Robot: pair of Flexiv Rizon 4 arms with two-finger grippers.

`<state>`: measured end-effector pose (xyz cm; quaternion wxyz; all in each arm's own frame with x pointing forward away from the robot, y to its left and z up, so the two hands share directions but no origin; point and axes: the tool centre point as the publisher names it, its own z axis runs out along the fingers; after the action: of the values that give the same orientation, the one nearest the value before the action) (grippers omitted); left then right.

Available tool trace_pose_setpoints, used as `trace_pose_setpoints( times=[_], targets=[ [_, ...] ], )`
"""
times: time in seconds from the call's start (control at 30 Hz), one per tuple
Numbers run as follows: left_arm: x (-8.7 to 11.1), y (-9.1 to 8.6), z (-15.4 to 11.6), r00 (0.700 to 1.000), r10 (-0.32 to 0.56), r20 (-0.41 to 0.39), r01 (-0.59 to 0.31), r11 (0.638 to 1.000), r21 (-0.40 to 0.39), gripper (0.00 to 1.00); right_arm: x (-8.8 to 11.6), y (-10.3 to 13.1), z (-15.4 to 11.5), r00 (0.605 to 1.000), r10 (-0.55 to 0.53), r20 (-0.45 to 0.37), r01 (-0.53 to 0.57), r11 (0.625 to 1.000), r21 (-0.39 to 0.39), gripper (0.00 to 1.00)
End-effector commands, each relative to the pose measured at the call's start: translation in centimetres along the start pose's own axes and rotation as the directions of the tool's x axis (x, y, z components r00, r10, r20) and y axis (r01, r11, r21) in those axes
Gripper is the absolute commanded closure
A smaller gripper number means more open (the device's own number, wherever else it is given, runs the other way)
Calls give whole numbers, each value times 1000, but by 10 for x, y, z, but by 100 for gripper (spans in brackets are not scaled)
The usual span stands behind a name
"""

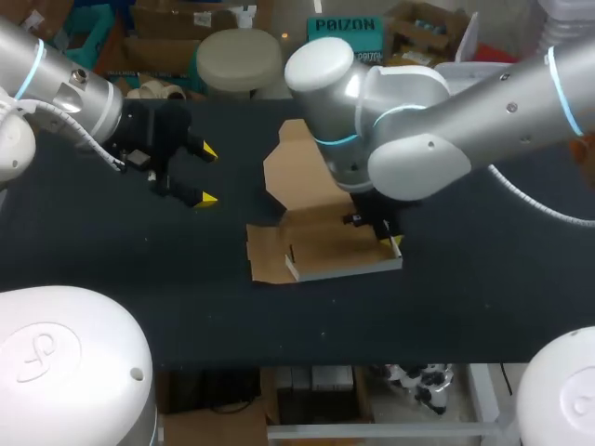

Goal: Assemble the packaging by folding the flat box into shape, placing the metal phone stand inside, and closing the box properly

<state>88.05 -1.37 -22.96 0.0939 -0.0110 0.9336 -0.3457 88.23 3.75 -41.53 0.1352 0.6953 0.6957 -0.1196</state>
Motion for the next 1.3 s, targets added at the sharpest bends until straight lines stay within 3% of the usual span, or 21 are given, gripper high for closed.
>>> trace_pose_setpoints(
  times=[0.03, 0.13, 0.63, 0.9, 1.3],
  targets=[
    [-1, -1, -1, 1000, -1, -5, 1, 1000, -5, 0, -5, -8, -1, 988, -27, -151, 21, 999, -41, 100],
    [-1, -1, -1, 1000, -1, -5, 1, 1000, -5, 0, -2, -9, -3, 973, -49, -224, 41, 998, -42, 100],
    [-1, -1, -1, 1000, -1, -5, 1, 1000, -5, 0, 11, -13, -7, 918, -101, -384, 104, 995, -14, 100],
    [-1, -1, -1, 1000, -1, -5, 1, 1000, -5, 0, 14, -13, -8, 919, -101, -381, 106, 994, -8, 100],
    [-1, -1, -1, 1000, -1, -5, 1, 1000, -5, 0, 12, -17, -10, 946, -86, -312, 98, 995, 20, 100]
  ],
)
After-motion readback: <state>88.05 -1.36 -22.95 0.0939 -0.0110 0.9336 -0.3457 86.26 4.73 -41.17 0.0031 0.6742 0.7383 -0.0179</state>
